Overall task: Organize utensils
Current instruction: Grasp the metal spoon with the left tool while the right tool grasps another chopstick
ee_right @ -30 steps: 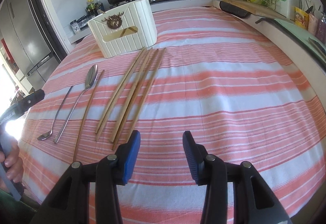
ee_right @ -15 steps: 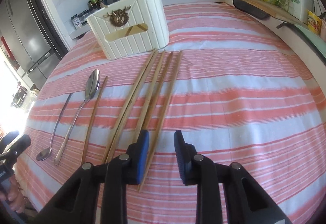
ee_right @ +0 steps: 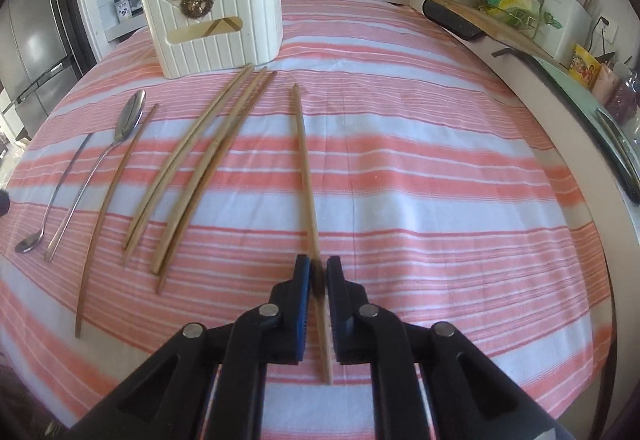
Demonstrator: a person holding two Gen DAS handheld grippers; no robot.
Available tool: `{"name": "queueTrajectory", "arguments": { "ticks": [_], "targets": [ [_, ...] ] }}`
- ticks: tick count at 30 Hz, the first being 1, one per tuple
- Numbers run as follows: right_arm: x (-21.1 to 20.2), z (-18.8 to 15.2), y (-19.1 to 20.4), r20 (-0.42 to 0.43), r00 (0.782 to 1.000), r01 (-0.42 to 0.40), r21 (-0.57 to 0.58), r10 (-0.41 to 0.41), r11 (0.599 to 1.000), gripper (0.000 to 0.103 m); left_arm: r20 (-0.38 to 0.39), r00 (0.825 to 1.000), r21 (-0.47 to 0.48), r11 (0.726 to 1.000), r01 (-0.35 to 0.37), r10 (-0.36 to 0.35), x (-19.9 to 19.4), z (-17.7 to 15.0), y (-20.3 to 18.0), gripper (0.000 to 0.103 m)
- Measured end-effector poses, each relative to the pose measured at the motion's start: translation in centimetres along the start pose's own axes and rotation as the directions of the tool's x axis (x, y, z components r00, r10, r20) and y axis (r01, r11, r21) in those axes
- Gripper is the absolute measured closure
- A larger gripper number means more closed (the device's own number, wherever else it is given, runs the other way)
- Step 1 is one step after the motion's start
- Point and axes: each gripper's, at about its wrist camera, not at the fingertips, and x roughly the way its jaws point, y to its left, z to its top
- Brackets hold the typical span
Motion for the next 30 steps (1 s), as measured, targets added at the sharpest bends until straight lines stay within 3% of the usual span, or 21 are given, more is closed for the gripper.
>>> {"name": "queueTrajectory", "arguments": {
  "ticks": [4, 10, 14, 17, 22, 25, 30],
  "targets": [
    [-0.1, 0.2, -0.6, -0.01, 0.999, -0.034, -0.021, 0.033, 0.999, 0.068, -0.043, 0.997, 0.108, 0.992, -0.058, 0.063, 2.4, 2.4, -2.0, 0.001],
    [1.4, 2.0, -0.5, -0.087, 0.991, -0.107, -0.087, 0.1, 0.99, 0.068, -0.148, 0.98, 0.205, 0.973, -0.104, 0.136, 7.9, 3.3, -3.9, 0.001],
    [2.5, 3.6, 0.0, -0.087, 0.993, -0.094, -0.166, 0.08, 0.982, 0.068, -0.191, 0.965, 0.223, 0.966, -0.133, 0.177, 10.4, 3.4, -4.3, 0.001],
    [3.8, 5.6, 0.4, -0.106, 0.99, -0.107, -0.19, 0.088, 0.976, 0.068, -0.199, 0.967, 0.188, 0.974, -0.123, 0.16, 11.2, 4.4, -4.0, 0.001],
    [6.4, 9.8, 1.2, -0.142, 0.985, -0.124, -0.198, 0.097, 0.972, 0.068, -0.223, 0.972, 0.1, 0.994, -0.051, 0.072, 12.6, 6.0, -2.8, 0.013],
    [7.8, 11.9, 1.4, -0.16, 0.981, -0.14, -0.191, 0.11, 0.972, 0.068, -0.225, 0.972, 0.094, 0.994, -0.05, 0.07, 13.0, 6.6, -3.0, 0.015],
    [9.5, 14.5, 1.2, -0.161, 0.98, -0.145, -0.153, 0.12, 0.978, 0.068, -0.219, 0.974, 0.109, 0.994, -0.032, 0.055, 13.6, 7.6, -4.5, 0.031]
  ]
}}
